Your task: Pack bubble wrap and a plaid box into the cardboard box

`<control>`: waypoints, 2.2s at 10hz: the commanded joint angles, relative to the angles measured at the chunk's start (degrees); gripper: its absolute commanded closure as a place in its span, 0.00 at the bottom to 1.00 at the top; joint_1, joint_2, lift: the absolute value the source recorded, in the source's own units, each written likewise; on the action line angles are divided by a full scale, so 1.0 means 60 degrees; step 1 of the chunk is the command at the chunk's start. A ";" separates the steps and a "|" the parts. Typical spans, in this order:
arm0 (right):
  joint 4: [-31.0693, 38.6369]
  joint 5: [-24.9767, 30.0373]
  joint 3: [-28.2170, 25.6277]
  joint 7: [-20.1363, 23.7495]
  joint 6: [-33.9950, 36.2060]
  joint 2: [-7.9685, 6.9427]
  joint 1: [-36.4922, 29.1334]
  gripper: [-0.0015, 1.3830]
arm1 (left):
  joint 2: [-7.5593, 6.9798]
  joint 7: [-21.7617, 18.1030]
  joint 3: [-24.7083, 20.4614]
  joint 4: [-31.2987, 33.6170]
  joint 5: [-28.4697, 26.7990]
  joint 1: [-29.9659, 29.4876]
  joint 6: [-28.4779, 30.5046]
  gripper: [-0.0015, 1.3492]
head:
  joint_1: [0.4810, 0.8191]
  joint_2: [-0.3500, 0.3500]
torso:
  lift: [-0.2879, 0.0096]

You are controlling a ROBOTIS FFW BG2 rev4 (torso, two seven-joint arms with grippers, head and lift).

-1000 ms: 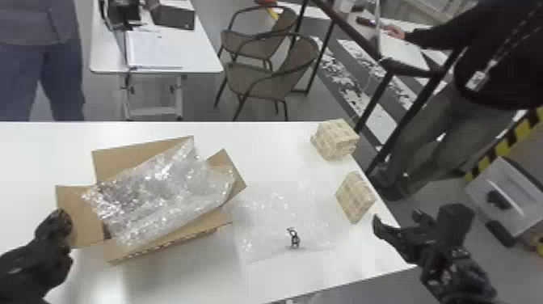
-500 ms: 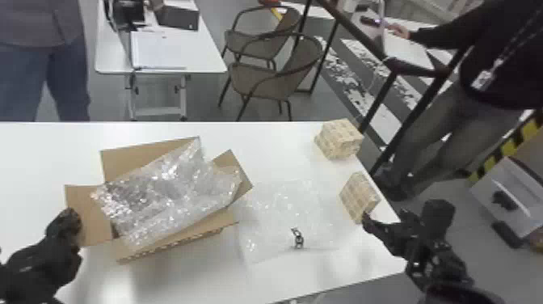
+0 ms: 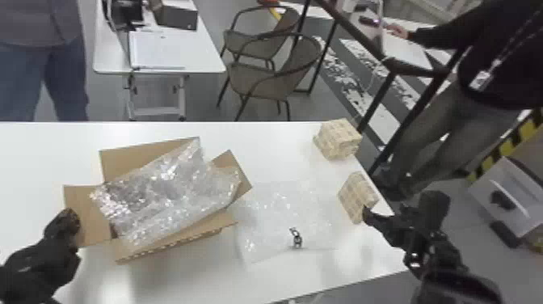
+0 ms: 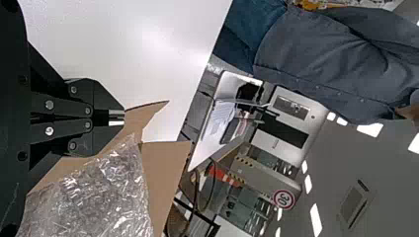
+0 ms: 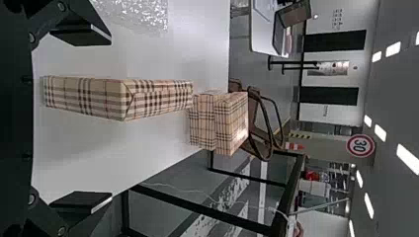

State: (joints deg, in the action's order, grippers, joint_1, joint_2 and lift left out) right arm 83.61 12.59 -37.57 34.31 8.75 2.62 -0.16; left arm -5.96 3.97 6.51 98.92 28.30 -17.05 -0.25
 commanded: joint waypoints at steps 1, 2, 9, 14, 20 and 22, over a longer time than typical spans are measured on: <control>-0.0341 0.0245 0.0021 -0.0006 0.0065 0.0032 0.0364 0.13 | 0.0027 -0.0018 0.0000 -0.0022 0.0000 0.0000 -0.0075 0.89 | 0.63 0.05 | 0.72; -0.0619 0.0406 0.0109 -0.0006 0.0065 0.0061 0.0627 0.13 | 0.0027 -0.0018 0.0000 -0.0037 0.0015 0.0000 -0.0075 0.89 | 0.63 0.05 | 0.72; -0.1395 0.0992 0.0929 -0.0240 0.0358 0.0398 0.1184 0.14 | 0.0086 -0.0076 -0.0015 -0.0095 0.0059 0.0000 -0.0148 0.89 | 0.63 0.11 | 0.72; -0.1176 0.1373 0.0944 -0.0314 0.0724 0.0383 0.1096 0.41 | 0.0086 -0.0120 -0.0015 -0.0110 0.0059 0.0015 -0.0148 0.89 | 0.63 0.10 | 0.72; -0.0971 0.1373 0.0944 -0.0314 0.0739 0.0354 0.0964 0.56 | 0.0086 -0.0179 -0.0030 -0.0110 0.0044 0.0000 -0.0163 0.89 | 0.63 0.09 | 0.72; -0.0971 0.1358 0.0944 -0.0358 0.0739 0.0354 0.0935 0.66 | 0.0086 -0.0179 -0.0030 -0.0124 0.0029 0.0000 -0.0163 0.89 | 0.63 0.09 | 0.72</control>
State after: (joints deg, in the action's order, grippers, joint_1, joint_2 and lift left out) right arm 77.78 20.78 -31.90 32.23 13.17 4.75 5.51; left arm -5.45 2.90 6.33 98.20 28.51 -17.02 -1.20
